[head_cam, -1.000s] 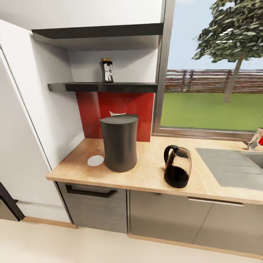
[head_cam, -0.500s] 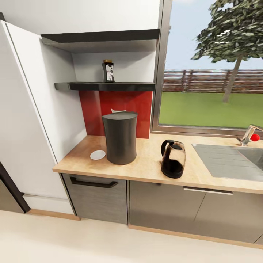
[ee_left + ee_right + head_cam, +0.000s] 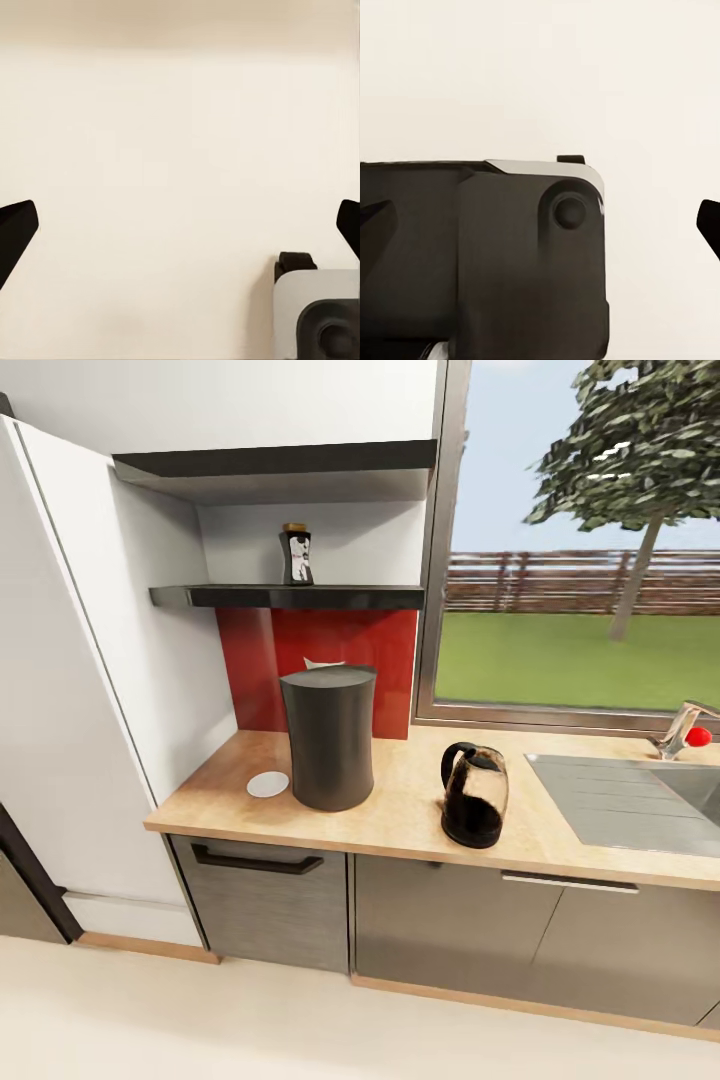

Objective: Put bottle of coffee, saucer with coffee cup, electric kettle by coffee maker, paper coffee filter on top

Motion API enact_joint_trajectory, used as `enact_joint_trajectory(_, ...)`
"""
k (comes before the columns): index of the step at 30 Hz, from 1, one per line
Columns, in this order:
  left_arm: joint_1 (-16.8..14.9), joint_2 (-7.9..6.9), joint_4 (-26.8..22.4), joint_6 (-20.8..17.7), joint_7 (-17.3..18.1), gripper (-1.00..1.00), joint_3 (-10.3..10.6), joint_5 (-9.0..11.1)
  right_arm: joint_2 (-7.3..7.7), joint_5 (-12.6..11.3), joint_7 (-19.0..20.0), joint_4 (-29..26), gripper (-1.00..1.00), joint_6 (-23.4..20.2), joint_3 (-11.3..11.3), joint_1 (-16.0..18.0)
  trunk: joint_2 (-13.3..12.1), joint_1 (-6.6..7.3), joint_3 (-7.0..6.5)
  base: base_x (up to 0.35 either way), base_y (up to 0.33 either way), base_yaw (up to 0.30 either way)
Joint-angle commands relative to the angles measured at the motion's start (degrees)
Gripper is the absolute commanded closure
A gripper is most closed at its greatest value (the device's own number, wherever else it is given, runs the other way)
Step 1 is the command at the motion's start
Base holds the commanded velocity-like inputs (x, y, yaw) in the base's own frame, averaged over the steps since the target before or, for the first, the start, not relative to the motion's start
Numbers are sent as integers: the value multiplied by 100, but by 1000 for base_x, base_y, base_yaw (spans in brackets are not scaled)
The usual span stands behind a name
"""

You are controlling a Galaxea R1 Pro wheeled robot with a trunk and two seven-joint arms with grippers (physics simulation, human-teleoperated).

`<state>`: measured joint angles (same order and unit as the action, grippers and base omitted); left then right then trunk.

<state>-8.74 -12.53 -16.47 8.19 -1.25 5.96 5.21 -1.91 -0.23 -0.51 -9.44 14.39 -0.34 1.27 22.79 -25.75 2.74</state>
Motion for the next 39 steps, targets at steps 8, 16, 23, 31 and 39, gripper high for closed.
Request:
enact_joint_trajectory(8, -8, -273, -1840, 6, 1174, -100, 8, 44, 22, 18, 8, -18, -100, 29, -2, 5, 12, -3, 13, 0, 0, 0)
enact_joint_trajectory(16, -19, -203, -4378, -272, 1848, -100, -195, 142, 431, -2, -19, -22, -100, 21, -52, 5, 12, -3, 13, 0, 0, 0)
enact_joint_trajectory(23, -465, -90, -6300, -960, 1684, -100, -335, 307, 455, -3, -20, -22, -100, 23, -54, 5, 12, -3, 13, 0, 0, 0)
enact_joint_trajectory(31, -3075, 286, -6822, -3132, 1307, -100, -433, 503, 459, 3, -20, -22, -100, 26, -46, 5, 12, -3, 13, 0, 0, 0)
enact_joint_trajectory(39, -4906, 1025, -6796, -4531, 897, -100, -404, 456, 544, 14, -20, -14, -100, 25, -36, 5, 12, -3, 13, 0, 0, 0)
